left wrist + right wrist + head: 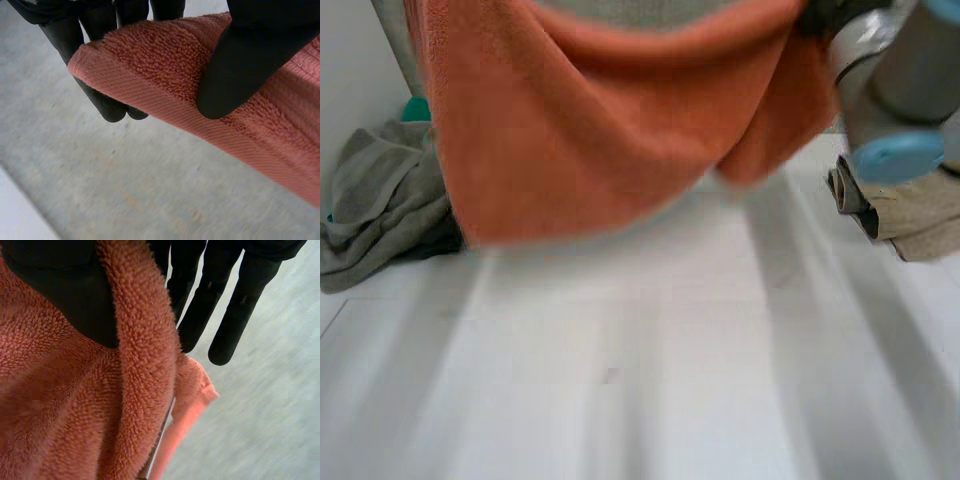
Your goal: Fold the laundry.
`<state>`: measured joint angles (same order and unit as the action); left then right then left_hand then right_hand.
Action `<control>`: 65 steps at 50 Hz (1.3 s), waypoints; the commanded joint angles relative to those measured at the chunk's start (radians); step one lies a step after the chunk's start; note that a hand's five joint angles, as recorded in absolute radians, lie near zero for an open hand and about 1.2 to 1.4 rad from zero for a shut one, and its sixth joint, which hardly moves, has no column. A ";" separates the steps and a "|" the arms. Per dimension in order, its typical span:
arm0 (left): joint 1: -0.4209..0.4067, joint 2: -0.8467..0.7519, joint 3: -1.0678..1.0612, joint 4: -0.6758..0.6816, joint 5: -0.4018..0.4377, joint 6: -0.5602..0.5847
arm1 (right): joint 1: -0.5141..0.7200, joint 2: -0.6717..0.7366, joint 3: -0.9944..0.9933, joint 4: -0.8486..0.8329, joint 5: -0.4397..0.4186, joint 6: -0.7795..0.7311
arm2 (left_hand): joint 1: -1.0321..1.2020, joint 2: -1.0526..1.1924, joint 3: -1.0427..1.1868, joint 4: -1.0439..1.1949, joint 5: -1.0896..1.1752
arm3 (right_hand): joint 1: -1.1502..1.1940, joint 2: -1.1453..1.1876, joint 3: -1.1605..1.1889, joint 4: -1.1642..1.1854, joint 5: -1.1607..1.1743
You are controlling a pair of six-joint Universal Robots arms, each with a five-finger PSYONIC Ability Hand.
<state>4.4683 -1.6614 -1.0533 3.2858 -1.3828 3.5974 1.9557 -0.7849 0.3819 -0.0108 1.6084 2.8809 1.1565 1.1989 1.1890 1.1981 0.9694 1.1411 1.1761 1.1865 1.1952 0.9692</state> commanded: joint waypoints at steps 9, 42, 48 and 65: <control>-0.041 -0.276 -0.023 0.003 -0.113 0.081 | -0.078 -0.229 0.581 -0.052 -0.171 -0.011 | 0.240 0.197 0.207 0.198 0.252 | 0.255 0.220 0.210 0.201 0.252; 0.046 -0.480 -0.330 -0.229 -0.002 0.208 | -0.179 -0.168 0.868 0.313 -0.219 -0.111 | -0.353 -0.395 -0.385 -0.395 -0.340 | -0.470 -0.505 -0.516 -0.524 -0.473; 0.063 -0.506 -0.315 -0.252 0.001 0.181 | -0.186 -0.174 0.868 0.307 -0.209 -0.066 | -0.382 -0.425 -0.415 -0.424 -0.370 | -0.462 -0.497 -0.507 -0.516 -0.464; 0.074 -0.517 -0.294 -0.226 0.002 0.159 | -0.190 -0.165 0.844 0.311 -0.171 -0.157 | -0.432 -0.475 -0.465 -0.474 -0.420 | -0.617 -0.652 -0.662 -0.671 -0.620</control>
<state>4.5380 -2.1909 -1.3533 3.0504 -1.3819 3.7616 1.7736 -0.9166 1.2227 0.2889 1.4359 2.7052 0.6568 0.6468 0.6498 0.6453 0.4638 0.5587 0.5691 0.5629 0.5731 0.3681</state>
